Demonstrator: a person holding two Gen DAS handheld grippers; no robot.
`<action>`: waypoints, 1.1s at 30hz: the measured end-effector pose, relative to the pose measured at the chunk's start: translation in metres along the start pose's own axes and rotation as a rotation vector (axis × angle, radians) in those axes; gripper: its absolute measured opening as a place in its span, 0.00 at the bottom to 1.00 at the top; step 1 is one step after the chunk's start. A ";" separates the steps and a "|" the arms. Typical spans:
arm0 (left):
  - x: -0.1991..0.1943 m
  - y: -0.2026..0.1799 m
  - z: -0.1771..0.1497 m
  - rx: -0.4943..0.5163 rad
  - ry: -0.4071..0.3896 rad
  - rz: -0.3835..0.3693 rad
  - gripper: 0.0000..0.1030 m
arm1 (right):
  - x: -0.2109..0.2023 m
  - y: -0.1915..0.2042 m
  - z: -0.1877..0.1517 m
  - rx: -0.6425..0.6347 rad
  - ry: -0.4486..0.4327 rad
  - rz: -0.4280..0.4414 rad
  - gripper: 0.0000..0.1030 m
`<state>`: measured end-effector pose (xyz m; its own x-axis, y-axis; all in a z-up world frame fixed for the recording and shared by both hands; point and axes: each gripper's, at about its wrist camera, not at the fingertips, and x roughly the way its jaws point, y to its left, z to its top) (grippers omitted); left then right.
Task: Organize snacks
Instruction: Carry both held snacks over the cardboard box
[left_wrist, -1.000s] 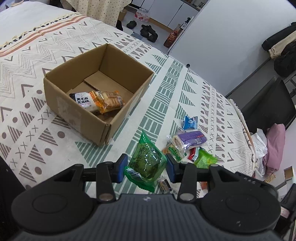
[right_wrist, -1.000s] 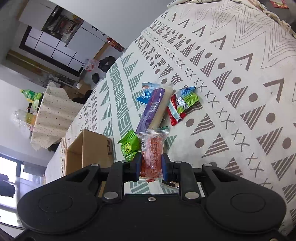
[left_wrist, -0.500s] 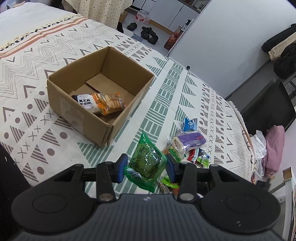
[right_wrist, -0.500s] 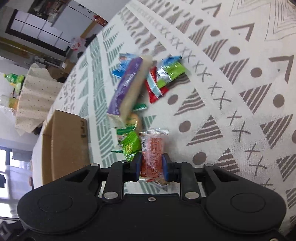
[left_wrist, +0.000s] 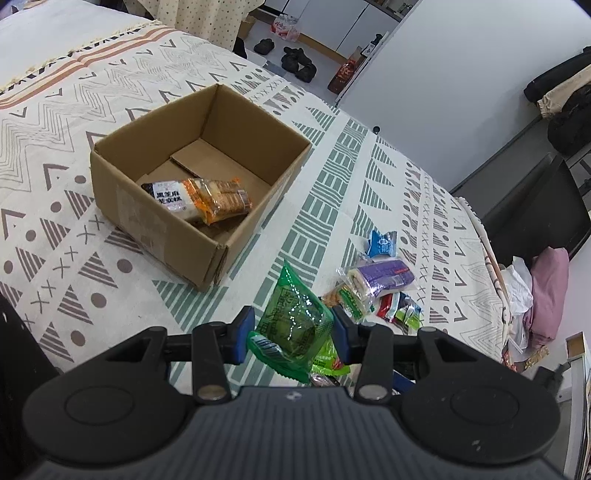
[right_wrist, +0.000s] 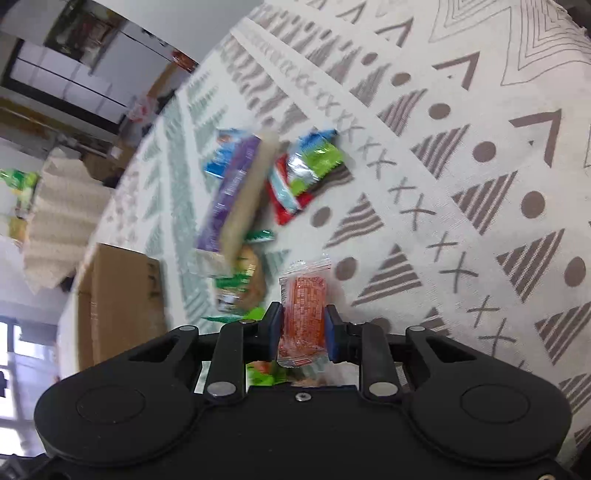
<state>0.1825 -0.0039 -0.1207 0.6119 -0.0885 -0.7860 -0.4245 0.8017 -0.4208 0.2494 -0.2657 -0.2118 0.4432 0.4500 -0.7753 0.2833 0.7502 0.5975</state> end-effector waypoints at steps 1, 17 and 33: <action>0.000 0.001 0.001 0.002 -0.003 0.002 0.42 | -0.002 0.003 -0.001 -0.012 -0.005 0.013 0.23; 0.000 0.027 0.039 -0.010 -0.044 0.049 0.42 | -0.006 0.076 -0.014 -0.236 -0.058 0.257 0.22; 0.009 0.061 0.096 -0.051 -0.106 0.108 0.42 | 0.009 0.145 -0.034 -0.378 -0.080 0.471 0.22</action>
<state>0.2266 0.1015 -0.1103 0.6270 0.0615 -0.7766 -0.5232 0.7719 -0.3613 0.2657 -0.1365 -0.1389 0.5146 0.7482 -0.4188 -0.2738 0.6062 0.7467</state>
